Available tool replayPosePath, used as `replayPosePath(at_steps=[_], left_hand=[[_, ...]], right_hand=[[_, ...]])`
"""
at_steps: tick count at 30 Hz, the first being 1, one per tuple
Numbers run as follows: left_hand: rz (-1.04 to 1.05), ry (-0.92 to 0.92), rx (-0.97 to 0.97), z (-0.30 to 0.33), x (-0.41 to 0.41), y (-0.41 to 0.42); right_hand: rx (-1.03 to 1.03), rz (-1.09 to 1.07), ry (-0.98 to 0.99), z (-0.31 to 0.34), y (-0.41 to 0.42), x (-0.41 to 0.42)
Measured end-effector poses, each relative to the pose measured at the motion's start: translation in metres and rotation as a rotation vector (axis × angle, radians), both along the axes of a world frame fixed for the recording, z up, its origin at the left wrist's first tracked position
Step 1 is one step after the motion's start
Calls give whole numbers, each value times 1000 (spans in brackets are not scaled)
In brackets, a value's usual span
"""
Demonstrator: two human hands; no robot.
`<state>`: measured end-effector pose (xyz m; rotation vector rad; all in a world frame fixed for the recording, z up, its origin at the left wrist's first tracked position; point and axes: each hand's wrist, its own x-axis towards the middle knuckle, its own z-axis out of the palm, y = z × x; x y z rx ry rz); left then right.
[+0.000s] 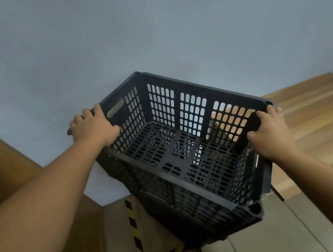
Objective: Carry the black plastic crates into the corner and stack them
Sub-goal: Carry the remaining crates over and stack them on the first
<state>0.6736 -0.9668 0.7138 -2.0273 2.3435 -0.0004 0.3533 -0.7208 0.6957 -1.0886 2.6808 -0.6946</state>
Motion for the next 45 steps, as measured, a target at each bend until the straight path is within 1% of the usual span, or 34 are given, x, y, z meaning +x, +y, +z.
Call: replayPosePath(at_steps=[10, 12, 17, 23, 27, 30, 33, 39, 41, 43, 45], left_hand=[[203, 21, 26, -7, -9, 36], [222, 36, 14, -8, -9, 43], [312, 89, -24, -12, -20, 66], [471, 120, -55, -15, -32, 87], [558, 102, -47, -17, -39, 99], [614, 83, -32, -18, -44, 106], [643, 101, -29, -17, -47, 112], [626, 148, -56, -17, -52, 127], [576, 193, -63, -13, -44, 128], [482, 320, -102, -8, -27, 132], [405, 553, -141, -8, -8, 139]], right_hand=[[39, 212, 61, 6, -35, -62], [37, 237, 47, 6, -43, -76], [56, 332, 88, 1, -72, -110], [32, 472, 120, 11, -112, -124], [7, 544, 115, 16, -138, -129], [4, 600, 112, 17, -157, -134], [-7, 642, 97, 20, -172, -139], [-89, 635, 41, 25, -176, -136], [-115, 587, -50, 25, -165, -134], [-61, 503, -198, 25, -146, -133], [11, 426, -386, 22, -118, -133]])
